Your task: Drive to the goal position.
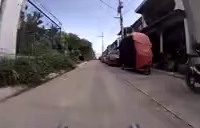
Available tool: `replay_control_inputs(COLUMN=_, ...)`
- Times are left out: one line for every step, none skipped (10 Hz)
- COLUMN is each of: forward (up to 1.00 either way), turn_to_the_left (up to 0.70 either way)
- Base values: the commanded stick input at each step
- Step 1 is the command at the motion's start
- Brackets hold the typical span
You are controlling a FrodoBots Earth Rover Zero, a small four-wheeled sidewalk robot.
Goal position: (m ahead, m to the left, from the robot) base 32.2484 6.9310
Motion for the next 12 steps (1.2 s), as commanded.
replay_control_inputs(forward=1.00, turn_to_the_left=0.02)
replay_control_inputs(forward=1.00, turn_to_the_left=-0.02)
replay_control_inputs(forward=1.00, turn_to_the_left=-0.29)
replay_control_inputs(forward=1.00, turn_to_the_left=-0.29)
replay_control_inputs(forward=1.00, turn_to_the_left=-0.03)
replay_control_inputs(forward=1.00, turn_to_the_left=0.02)
replay_control_inputs(forward=1.00, turn_to_the_left=0.02)
replay_control_inputs(forward=1.00, turn_to_the_left=0.02)
replay_control_inputs(forward=1.00, turn_to_the_left=0.02)
replay_control_inputs(forward=1.00, turn_to_the_left=0.02)
replay_control_inputs(forward=1.00, turn_to_the_left=0.02)
replay_control_inputs(forward=1.00, turn_to_the_left=0.02)
